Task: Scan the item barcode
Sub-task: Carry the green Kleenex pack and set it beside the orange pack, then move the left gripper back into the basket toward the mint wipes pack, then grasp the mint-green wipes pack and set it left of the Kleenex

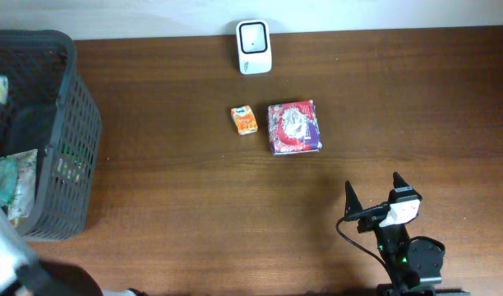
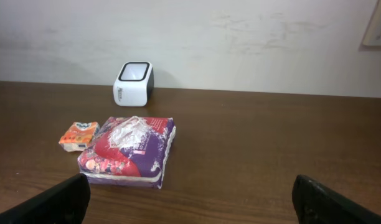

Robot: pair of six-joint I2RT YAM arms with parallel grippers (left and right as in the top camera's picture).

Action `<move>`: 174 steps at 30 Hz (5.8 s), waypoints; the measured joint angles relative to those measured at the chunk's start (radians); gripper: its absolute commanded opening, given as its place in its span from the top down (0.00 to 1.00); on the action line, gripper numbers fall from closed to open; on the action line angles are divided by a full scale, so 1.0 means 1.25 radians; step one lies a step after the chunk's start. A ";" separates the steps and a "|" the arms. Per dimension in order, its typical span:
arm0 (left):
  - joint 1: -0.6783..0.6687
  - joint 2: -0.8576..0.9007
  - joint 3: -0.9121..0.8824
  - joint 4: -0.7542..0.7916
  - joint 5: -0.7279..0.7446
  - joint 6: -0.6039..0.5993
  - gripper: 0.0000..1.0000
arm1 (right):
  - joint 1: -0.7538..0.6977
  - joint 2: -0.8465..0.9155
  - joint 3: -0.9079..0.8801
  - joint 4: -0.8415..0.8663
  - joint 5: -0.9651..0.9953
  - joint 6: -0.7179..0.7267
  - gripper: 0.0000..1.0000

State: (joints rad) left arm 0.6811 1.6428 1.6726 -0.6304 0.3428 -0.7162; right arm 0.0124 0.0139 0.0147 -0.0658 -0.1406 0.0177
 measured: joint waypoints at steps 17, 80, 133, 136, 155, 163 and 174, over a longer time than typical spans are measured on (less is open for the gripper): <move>-0.732 0.099 -0.002 -0.191 -0.077 0.199 1.00 | 0.000 0.000 0.000 0.000 0.000 0.000 0.01; -0.185 0.324 0.759 -0.791 -0.345 0.441 0.01 | 0.000 0.000 0.000 0.000 0.000 0.000 0.01; -0.018 0.386 0.024 -0.144 -0.594 0.779 1.00 | 0.000 0.000 0.000 0.000 0.000 0.000 0.01; -0.049 0.316 0.028 -0.145 -0.594 0.706 1.00 | 0.000 0.000 0.000 0.000 0.000 0.000 0.01; -0.341 -0.137 0.107 -0.050 0.184 0.208 1.00 | 0.000 0.000 0.000 0.000 0.000 0.000 0.01; -0.551 0.073 0.107 -0.144 0.102 0.198 1.00 | 0.000 0.000 0.000 0.000 0.000 0.000 0.01; -0.695 0.332 0.107 -0.200 -0.070 0.198 1.00 | 0.000 0.000 0.000 0.000 0.000 0.000 0.01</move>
State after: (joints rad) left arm -0.1875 2.0575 1.8065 -0.8799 0.2558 -0.4690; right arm 0.0124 0.0139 0.0147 -0.0658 -0.1410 0.0181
